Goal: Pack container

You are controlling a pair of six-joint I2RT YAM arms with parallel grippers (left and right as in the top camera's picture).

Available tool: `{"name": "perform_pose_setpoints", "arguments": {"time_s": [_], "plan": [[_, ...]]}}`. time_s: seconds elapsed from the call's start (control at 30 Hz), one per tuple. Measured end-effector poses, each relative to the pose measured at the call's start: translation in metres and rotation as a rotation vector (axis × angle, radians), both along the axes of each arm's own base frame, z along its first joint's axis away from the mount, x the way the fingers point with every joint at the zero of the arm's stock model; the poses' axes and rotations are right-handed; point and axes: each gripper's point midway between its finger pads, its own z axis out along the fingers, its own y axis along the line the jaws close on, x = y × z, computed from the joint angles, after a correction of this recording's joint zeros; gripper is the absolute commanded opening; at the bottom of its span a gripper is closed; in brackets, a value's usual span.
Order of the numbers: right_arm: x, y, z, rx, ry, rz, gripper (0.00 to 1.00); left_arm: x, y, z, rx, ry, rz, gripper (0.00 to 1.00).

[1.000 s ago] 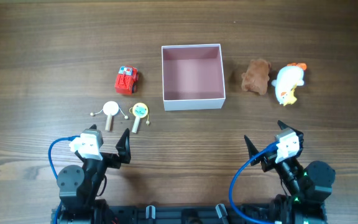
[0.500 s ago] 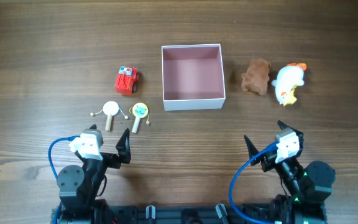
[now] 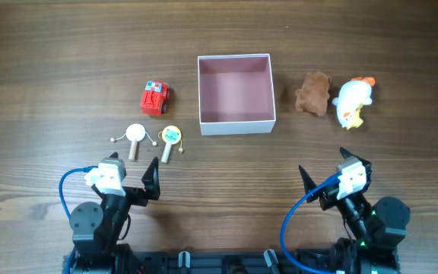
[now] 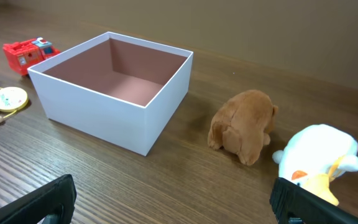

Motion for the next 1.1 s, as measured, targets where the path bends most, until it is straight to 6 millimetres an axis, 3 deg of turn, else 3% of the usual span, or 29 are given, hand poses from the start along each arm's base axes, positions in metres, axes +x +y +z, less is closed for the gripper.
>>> {"name": "perform_pose_setpoints", "arguments": {"time_s": [0.3, 0.47, 0.8, 1.0, 1.1], "plan": [[-0.013, 0.039, 0.047, 0.119, -0.151, 0.243, 1.00, 0.000, 0.000, 0.000, 0.000, -0.001, 0.000, 1.00], [-0.022, 0.051, 0.047, 0.233, -0.088, 0.314, 1.00, 0.000, 0.000, 0.000, 0.000, -0.001, 0.000, 1.00], [-0.016, 0.044, 0.061, 0.467, 0.026, 0.221, 1.00, 0.000, 0.000, 0.000, 0.000, 0.000, 0.000, 1.00], [-0.001, 0.037, 0.108, 0.516, 0.092, 0.165, 0.99, 0.000, 0.000, 0.001, 0.000, -0.003, 0.000, 1.00], [0.024, 0.031, 0.127, 0.538, 0.211, 0.124, 0.99, 0.000, 0.000, 0.001, 0.000, -0.005, 0.000, 1.00]]}}
